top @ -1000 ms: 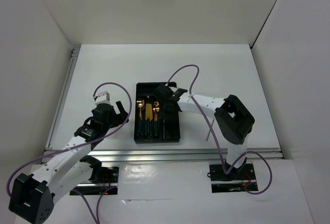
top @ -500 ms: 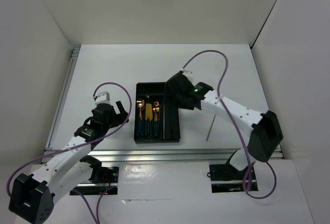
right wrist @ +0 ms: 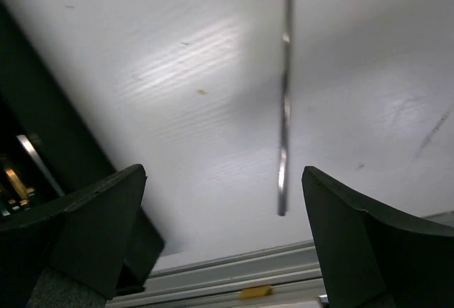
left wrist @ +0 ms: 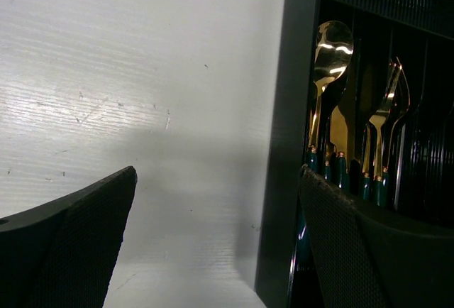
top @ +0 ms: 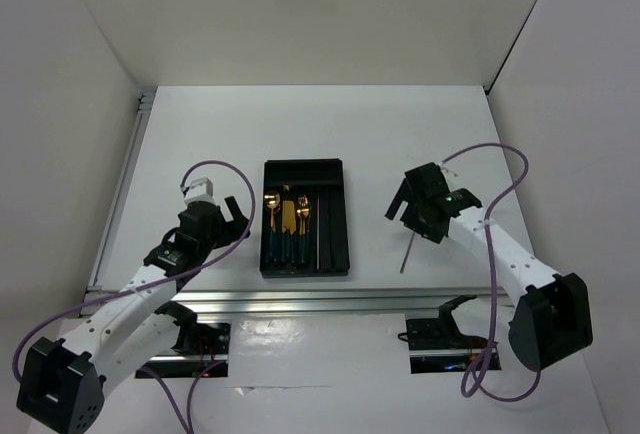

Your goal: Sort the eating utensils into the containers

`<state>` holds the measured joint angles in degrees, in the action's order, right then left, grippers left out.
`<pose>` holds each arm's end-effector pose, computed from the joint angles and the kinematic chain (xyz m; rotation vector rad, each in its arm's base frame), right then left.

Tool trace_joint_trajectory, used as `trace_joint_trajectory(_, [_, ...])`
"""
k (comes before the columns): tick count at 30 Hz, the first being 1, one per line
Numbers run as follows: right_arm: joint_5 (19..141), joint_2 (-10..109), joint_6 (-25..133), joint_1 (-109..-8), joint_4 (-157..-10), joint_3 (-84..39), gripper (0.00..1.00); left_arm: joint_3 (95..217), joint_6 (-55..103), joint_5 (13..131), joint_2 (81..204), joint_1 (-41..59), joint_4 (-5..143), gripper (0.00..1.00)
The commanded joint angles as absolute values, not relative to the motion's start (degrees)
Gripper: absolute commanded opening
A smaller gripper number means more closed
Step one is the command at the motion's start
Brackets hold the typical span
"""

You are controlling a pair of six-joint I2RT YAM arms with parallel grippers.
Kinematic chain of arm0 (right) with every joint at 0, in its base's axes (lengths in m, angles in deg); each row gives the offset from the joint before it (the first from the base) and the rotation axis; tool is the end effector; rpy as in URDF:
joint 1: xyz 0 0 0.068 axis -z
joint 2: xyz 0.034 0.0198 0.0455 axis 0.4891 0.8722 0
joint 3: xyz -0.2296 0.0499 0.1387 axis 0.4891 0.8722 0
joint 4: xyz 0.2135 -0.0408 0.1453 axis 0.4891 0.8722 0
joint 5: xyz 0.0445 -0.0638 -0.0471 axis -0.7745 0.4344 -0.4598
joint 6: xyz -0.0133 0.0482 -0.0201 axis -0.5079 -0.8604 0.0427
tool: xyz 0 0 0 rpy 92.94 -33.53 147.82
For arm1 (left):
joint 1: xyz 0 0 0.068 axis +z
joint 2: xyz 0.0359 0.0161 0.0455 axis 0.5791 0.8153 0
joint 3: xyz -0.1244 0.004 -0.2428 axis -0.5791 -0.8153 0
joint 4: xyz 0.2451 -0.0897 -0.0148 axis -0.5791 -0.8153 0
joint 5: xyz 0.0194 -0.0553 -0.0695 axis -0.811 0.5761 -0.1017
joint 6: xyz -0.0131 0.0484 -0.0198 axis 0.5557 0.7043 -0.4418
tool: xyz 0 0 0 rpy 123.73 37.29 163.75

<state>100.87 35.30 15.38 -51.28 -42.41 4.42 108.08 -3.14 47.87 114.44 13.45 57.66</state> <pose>0.2095 0.0757 0.2426 0.6071 2.5029 0.1288 0.1718 -0.0587 0.2071 -0.4773 2.0847 -0.3354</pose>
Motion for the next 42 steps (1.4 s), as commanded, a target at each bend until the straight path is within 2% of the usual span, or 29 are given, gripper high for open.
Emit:
trace_joint_trajectory(1, [97.70, 34.13, 15.08, -47.75, -44.56, 8.72, 0.98, 107.91, -2.35, 48.17, 113.10, 13.68, 59.03, 1.00])
trace_joint_trajectory(10, [94.72, 38.52, 17.19, -45.72, -48.17, 12.24, 0.85, 107.91, -2.35, 47.64, 112.57, 13.68, 58.50, 1.00])
trace_joint_trajectory(14, [93.04, 40.36, 15.79, -45.72, -52.47, 15.58, 0.70, 107.91, -2.35, 47.64, 113.10, 13.68, 58.50, 1.00])
trace_joint_trajectory(18, [93.04, 41.86, 15.79, -45.72, -52.48, 15.58, 0.60, 107.91, -2.35, 47.64, 113.10, 13.68, 59.03, 1.00])
trace_joint_trajectory(27, [93.66, 44.23, 16.31, -45.72, -54.68, 17.25, 0.45, 107.91, -2.35, 48.69, 113.72, 13.68, 59.56, 1.00])
trace_joint_trajectory(35, [93.13, 45.38, 16.31, -45.72, -54.68, 17.25, 0.39, 107.38, 0.20, 53.17, 110.39, 13.68, 61.23, 1.00])
trace_joint_trajectory(37, [93.13, 45.90, 16.31, -45.72, -55.21, 17.25, 0.34, 107.38, 0.73, 54.06, 109.51, 13.68, 61.23, 1.00])
trace_joint_trajectory(39, [93.13, 46.69, 16.31, -45.72, -55.21, 17.25, 0.24, 107.38, 1.34, 55.37, 107.92, 13.68, 61.23, 1.00])
trace_joint_trajectory(41, [93.13, 48.10, 16.31, -45.72, -55.21, 17.25, 0.12, 107.38, 1.87, 55.37, 106.78, 13.68, 61.23, 1.00])
trace_joint_trajectory(42, [93.83, 48.63, 16.31, -45.72, -55.21, 16.73, 0.00, 107.38, 1.87, 55.37, 105.64, 13.68, 62.27, 1.00])
